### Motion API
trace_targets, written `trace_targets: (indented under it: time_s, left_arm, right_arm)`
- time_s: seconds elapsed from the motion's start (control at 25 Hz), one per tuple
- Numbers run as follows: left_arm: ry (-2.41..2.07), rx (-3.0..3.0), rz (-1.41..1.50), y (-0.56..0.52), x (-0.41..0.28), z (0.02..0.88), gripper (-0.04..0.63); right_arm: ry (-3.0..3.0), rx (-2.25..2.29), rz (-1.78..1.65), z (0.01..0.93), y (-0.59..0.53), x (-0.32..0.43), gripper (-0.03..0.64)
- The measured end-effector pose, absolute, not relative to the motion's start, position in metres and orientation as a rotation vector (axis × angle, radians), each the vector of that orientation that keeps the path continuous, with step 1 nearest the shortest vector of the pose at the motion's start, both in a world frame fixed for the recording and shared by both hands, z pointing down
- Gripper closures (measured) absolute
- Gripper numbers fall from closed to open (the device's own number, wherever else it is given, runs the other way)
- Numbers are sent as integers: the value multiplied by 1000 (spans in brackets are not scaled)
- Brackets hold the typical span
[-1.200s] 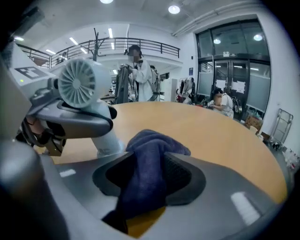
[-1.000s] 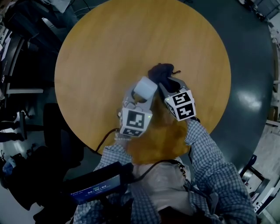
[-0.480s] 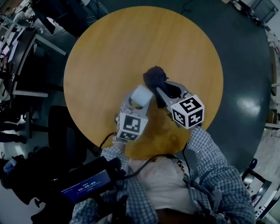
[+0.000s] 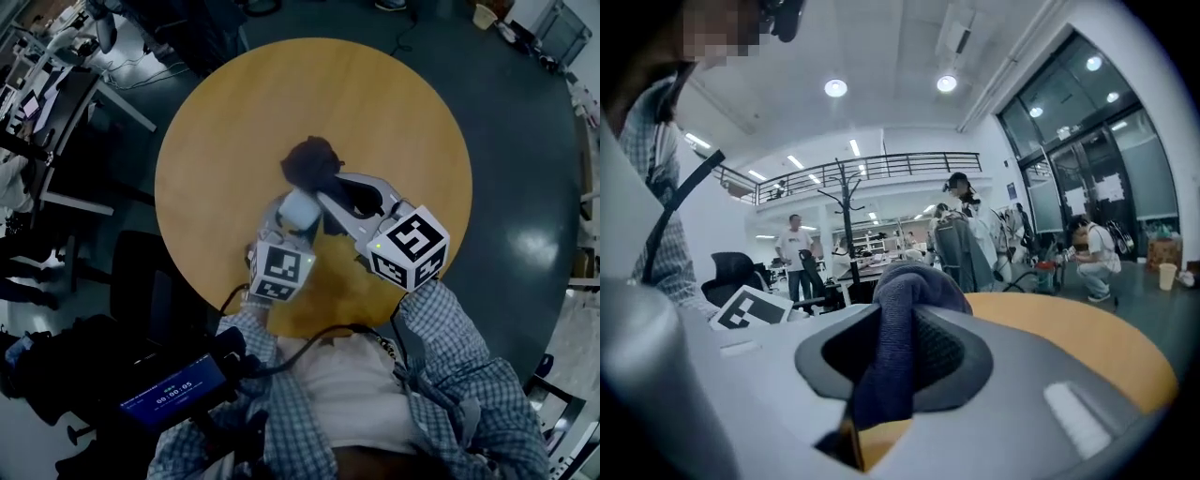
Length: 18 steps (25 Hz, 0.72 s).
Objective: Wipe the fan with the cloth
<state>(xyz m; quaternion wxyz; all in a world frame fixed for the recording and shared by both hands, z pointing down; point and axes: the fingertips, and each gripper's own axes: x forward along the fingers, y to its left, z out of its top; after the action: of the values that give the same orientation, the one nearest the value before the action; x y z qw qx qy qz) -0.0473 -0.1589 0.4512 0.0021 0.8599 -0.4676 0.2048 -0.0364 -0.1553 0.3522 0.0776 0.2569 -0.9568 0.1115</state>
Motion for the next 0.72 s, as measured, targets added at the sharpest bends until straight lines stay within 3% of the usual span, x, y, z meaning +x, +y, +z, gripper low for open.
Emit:
trace_targets:
  time_s: [0.24, 0.72]
  left_arm:
    - [-1499, 2682, 571, -167, -51, 439, 459]
    - [-1516, 2709, 477, -170, -49, 427, 459]
  right_arm:
    - [-2902, 604, 40, 311, -116, -62, 520]
    - [-3014, 626, 268, 322, -103, -38, 522]
